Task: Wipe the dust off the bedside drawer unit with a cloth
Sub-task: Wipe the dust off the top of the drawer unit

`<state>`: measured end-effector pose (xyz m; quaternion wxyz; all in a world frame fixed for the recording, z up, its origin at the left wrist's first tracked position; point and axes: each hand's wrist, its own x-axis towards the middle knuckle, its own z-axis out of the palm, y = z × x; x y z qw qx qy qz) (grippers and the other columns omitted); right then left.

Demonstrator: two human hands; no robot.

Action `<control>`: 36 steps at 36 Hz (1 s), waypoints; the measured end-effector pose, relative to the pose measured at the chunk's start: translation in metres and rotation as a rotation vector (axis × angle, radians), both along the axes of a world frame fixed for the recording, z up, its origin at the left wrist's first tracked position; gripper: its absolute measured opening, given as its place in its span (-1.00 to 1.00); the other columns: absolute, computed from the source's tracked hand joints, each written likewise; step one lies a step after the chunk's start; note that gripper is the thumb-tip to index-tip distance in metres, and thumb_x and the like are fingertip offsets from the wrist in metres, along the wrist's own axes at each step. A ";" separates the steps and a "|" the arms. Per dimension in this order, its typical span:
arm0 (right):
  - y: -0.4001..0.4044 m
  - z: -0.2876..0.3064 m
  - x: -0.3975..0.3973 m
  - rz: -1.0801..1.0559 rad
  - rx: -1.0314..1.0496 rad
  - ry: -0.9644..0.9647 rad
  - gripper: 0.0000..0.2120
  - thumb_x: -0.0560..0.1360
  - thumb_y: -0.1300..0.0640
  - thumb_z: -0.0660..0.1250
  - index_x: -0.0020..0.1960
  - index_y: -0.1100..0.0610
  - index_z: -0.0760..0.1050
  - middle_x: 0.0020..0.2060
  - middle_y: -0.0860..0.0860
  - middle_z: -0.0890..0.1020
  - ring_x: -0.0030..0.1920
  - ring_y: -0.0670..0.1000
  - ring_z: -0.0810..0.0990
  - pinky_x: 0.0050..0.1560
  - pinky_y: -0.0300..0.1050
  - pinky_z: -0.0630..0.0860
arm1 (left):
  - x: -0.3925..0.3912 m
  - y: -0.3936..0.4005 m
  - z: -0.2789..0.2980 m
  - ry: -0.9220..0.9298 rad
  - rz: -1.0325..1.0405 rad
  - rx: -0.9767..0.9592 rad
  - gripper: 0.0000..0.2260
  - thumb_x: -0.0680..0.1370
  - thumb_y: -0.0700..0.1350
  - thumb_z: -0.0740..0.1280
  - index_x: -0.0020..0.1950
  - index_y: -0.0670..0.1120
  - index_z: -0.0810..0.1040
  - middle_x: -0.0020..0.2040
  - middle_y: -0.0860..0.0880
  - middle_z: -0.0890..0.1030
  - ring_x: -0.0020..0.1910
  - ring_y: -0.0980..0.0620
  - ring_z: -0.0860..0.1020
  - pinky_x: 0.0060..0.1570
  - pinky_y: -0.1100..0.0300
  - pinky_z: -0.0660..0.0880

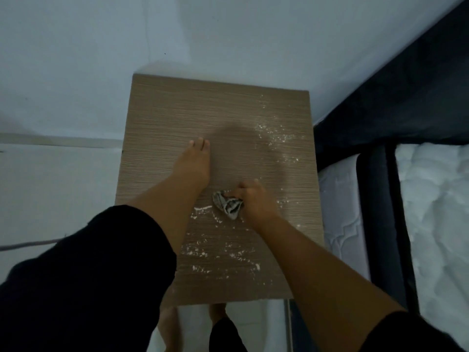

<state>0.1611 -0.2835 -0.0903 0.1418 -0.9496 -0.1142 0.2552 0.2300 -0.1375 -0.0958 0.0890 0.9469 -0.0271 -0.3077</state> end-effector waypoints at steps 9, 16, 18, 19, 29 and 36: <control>-0.032 0.013 0.103 -0.190 0.068 -0.351 -0.67 0.52 0.17 0.33 0.28 0.06 0.52 0.12 0.11 0.56 0.15 0.13 0.48 0.02 -0.09 0.44 | 0.034 -0.040 0.005 0.069 0.025 -0.028 -0.06 0.46 -0.20 0.44 0.57 -0.18 -0.20 0.58 -0.10 -0.19 0.58 -0.08 -0.14 0.54 0.05 0.03; -0.048 0.002 0.192 -0.210 0.036 -0.433 -0.65 0.55 0.17 0.27 0.33 0.08 0.47 0.18 0.12 0.50 0.21 0.10 0.41 0.07 -0.10 0.41 | 0.052 -0.062 -0.009 0.046 -0.022 0.052 -0.17 0.56 -0.26 0.29 0.55 -0.16 -0.31 0.56 -0.13 -0.28 0.56 -0.14 -0.20 0.52 0.04 0.08; -0.049 -0.003 0.209 -0.208 0.049 -0.443 -0.68 0.59 0.17 0.20 0.32 0.09 0.48 0.20 0.13 0.48 0.23 0.11 0.39 0.07 -0.12 0.40 | 0.053 -0.063 -0.011 0.055 -0.025 0.078 -0.16 0.56 -0.25 0.29 0.54 -0.16 -0.32 0.56 -0.13 -0.30 0.56 -0.15 -0.21 0.51 0.04 0.10; -0.049 -0.007 0.215 -0.206 0.045 -0.441 -0.69 0.60 0.16 0.17 0.32 0.10 0.49 0.20 0.14 0.48 0.23 0.11 0.38 0.07 -0.12 0.40 | 0.054 -0.064 -0.012 0.060 -0.032 0.095 -0.15 0.56 -0.24 0.29 0.54 -0.17 -0.33 0.56 -0.14 -0.30 0.56 -0.16 -0.21 0.51 0.04 0.10; -0.050 -0.020 0.233 -0.228 0.017 -0.297 -0.68 0.62 0.10 0.14 0.34 0.04 0.46 0.27 0.16 0.40 0.31 0.16 0.33 0.29 -0.06 0.34 | 0.058 -0.066 -0.015 0.079 -0.094 0.183 -0.09 0.53 -0.21 0.34 0.53 -0.18 -0.37 0.54 -0.19 -0.32 0.55 -0.20 -0.20 0.53 0.02 0.06; -0.053 -0.010 0.202 -0.118 -0.065 -0.209 -0.64 0.59 0.12 0.21 0.38 -0.02 0.41 0.29 0.15 0.41 0.33 0.16 0.33 0.28 -0.07 0.35 | 0.052 -0.061 -0.014 0.039 -0.068 0.136 -0.08 0.51 -0.27 0.37 0.54 -0.16 -0.32 0.55 -0.15 -0.30 0.56 -0.14 -0.19 0.52 0.00 0.11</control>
